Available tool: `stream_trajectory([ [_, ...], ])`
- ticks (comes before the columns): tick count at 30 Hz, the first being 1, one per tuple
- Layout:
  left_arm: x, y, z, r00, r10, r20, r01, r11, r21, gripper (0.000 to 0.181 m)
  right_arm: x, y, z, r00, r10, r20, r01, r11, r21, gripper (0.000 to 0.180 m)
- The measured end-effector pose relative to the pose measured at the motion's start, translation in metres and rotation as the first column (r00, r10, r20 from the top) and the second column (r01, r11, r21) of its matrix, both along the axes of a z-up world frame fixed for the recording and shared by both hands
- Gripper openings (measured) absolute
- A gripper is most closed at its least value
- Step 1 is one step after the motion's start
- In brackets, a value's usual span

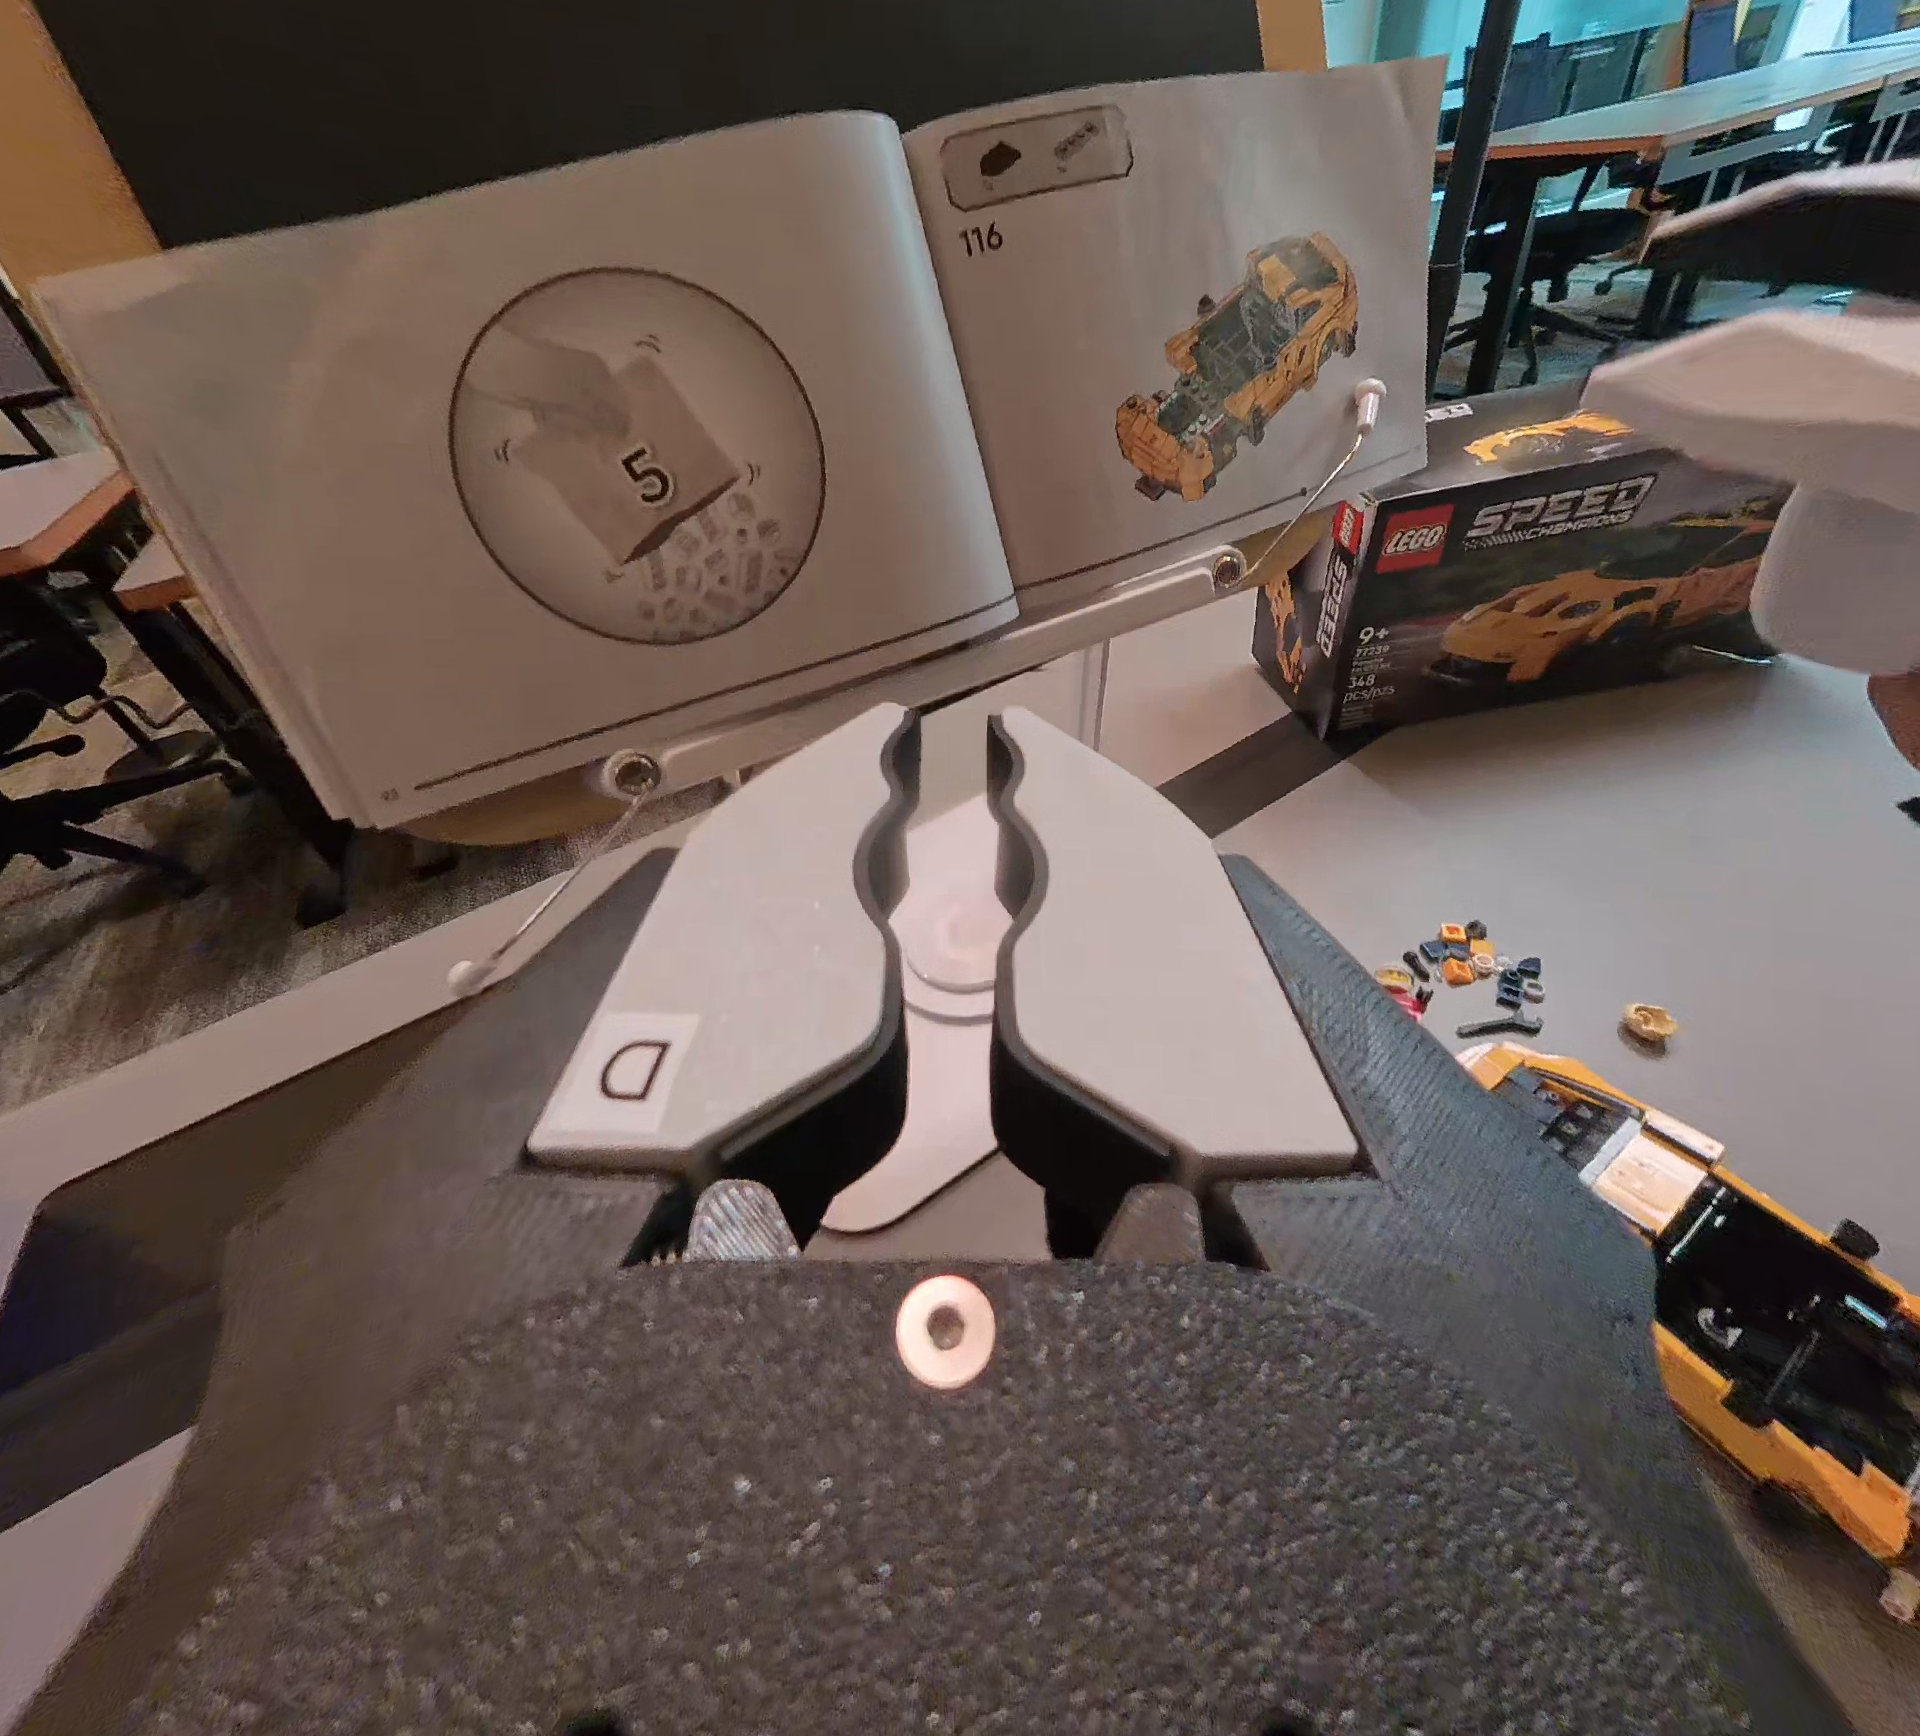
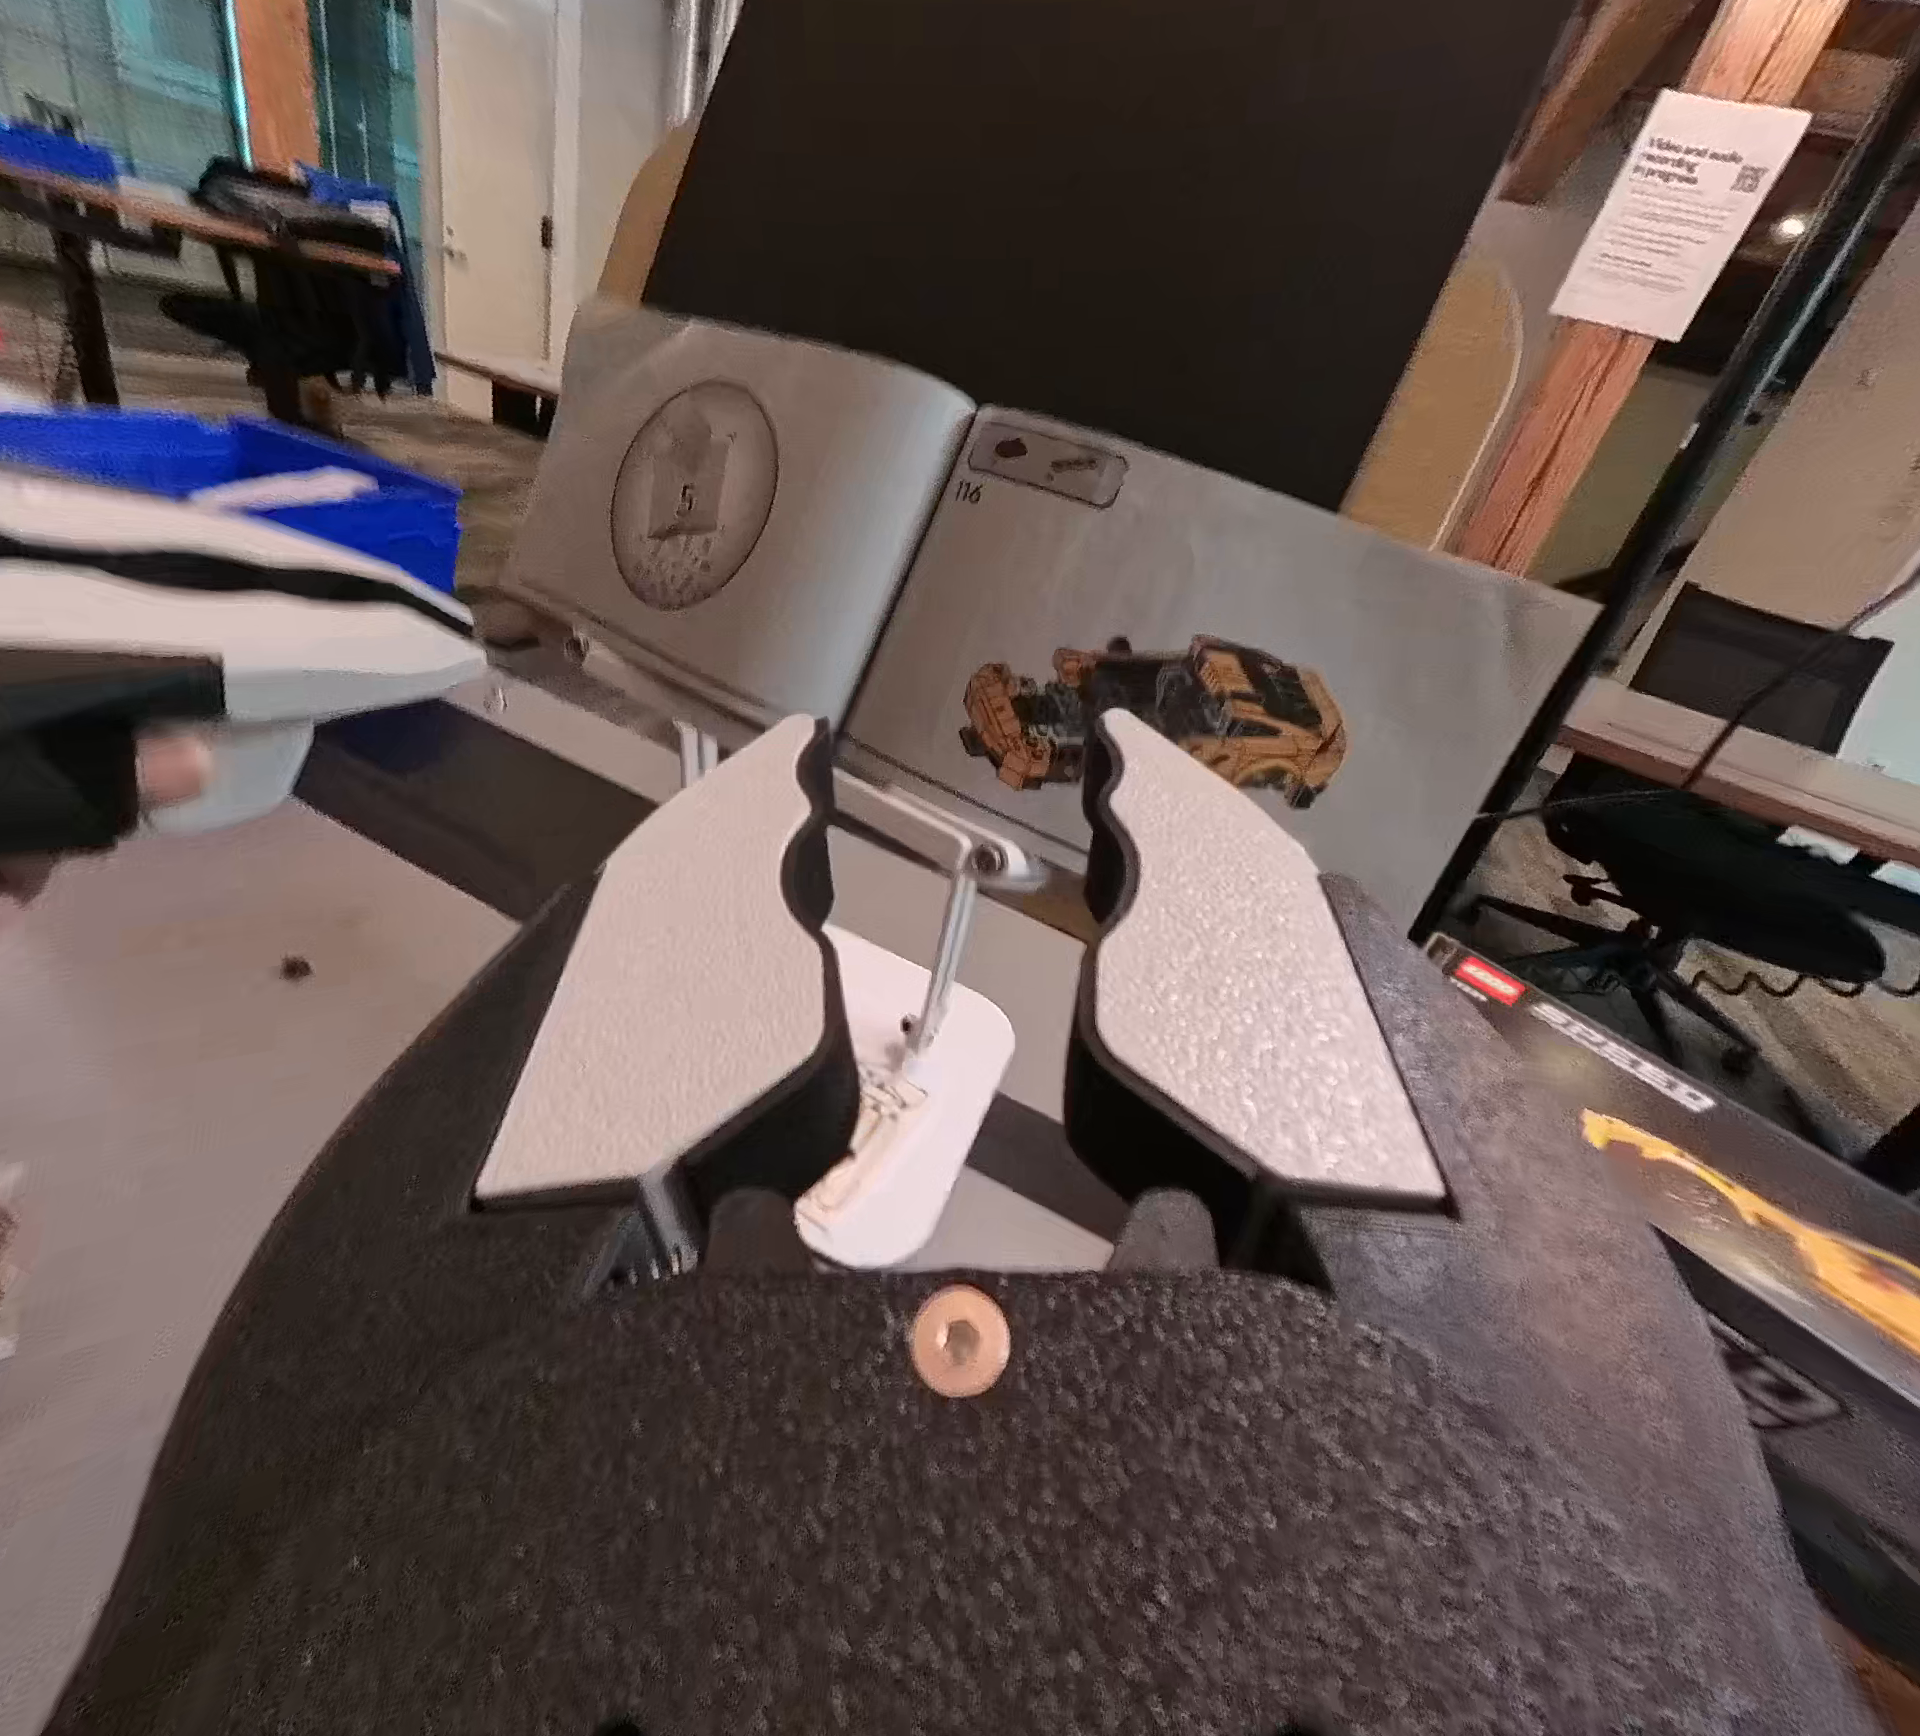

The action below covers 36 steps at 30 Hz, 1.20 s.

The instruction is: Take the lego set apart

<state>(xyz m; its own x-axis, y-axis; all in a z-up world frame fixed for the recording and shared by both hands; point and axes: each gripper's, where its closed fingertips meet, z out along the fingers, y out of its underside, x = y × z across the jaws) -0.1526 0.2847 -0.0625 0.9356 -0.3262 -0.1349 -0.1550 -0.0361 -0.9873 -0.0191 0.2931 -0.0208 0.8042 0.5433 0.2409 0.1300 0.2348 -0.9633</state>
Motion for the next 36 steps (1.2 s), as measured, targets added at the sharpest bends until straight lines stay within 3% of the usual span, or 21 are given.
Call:
stream_trajectory([
  [4, 0.0, 0.005, -0.008, 1.0, -0.015, -0.007, 0.015, 1.0, 0.01, 0.017, 0.009, 0.004, -0.017, 0.997, -0.008, 0.081, 0.005, 0.999, 0.032, 0.043],
  [9, 0.013, 0.007, -0.016, 0.998, -0.053, -0.029, 0.054, 0.998, 0.035, 0.023, 0.005, 0.006, -0.024, 0.998, 0.056, 0.024, -0.055, 0.998, -0.04, 0.041],
  [21, 0.026, -0.001, -0.01, 0.998, -0.058, -0.034, 0.062, 0.991, 0.119, 0.02, 0.007, 0.017, -0.045, 0.999, 0.033, -0.014, -0.034, 0.995, -0.09, 0.037],
  [26, 0.03, -0.001, -0.014, 0.996, -0.077, -0.032, 0.08, 0.991, 0.103, 0.02, 0.02, 0.016, -0.029, 0.992, 0.019, -0.126, -0.026, 0.999, -0.047, 0.022],
  [29, 0.031, -0.002, -0.012, 0.996, -0.087, -0.015, 0.088, 0.991, 0.102, 0.021, 0.021, 0.019, -0.027, 0.995, 0.006, -0.103, -0.009, 1.0, -0.029, 0.021],
  [36, 0.033, -0.003, -0.01, 0.995, -0.1, -0.014, 0.101, 0.99, 0.097, 0.02, -0.005, 0.059, -0.03, 1.0, -0.022, 0.005, 0.022, 1.0, 0.019, 0.0],
])
